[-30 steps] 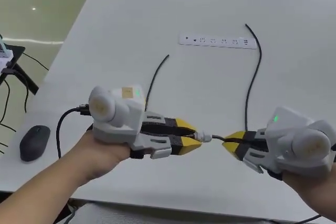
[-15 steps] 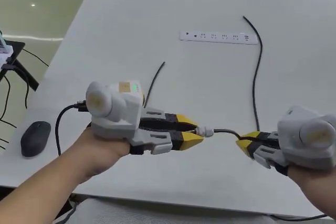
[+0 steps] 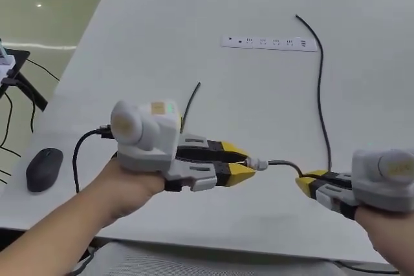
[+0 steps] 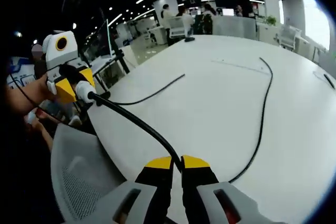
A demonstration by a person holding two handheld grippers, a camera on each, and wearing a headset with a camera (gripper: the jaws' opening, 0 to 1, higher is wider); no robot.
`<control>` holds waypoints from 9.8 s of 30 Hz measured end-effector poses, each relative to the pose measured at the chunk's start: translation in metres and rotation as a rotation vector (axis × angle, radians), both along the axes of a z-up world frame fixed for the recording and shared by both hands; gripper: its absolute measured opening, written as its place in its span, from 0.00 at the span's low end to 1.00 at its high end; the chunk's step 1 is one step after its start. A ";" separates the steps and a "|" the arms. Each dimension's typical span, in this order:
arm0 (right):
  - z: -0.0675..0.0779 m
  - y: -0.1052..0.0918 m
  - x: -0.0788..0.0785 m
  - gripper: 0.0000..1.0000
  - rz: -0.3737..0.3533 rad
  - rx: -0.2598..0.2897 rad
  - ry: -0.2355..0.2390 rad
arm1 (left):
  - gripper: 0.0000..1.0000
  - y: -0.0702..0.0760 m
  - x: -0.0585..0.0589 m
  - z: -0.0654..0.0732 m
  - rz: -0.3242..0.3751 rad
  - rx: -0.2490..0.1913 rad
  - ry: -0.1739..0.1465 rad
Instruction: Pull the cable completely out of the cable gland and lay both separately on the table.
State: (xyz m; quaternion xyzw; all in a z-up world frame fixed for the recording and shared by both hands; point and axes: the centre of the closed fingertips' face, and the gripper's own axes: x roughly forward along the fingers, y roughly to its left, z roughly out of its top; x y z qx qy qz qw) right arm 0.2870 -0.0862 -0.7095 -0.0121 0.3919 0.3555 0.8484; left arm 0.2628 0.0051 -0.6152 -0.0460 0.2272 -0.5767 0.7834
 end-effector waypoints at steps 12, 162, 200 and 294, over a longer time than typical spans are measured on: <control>0.014 0.001 -0.005 0.03 0.099 -0.041 -0.115 | 0.15 0.006 0.006 0.002 0.022 -0.009 0.005; 0.073 0.077 -0.011 0.15 0.406 -0.212 -0.388 | 0.15 0.014 0.002 -0.003 0.060 -0.001 0.027; 0.051 0.061 -0.013 0.00 0.286 -0.141 -0.250 | 0.15 0.009 -0.002 -0.005 0.074 -0.009 0.012; 0.069 0.077 -0.010 0.01 0.359 -0.131 -0.355 | 0.15 0.005 0.007 -0.004 0.056 -0.017 -0.009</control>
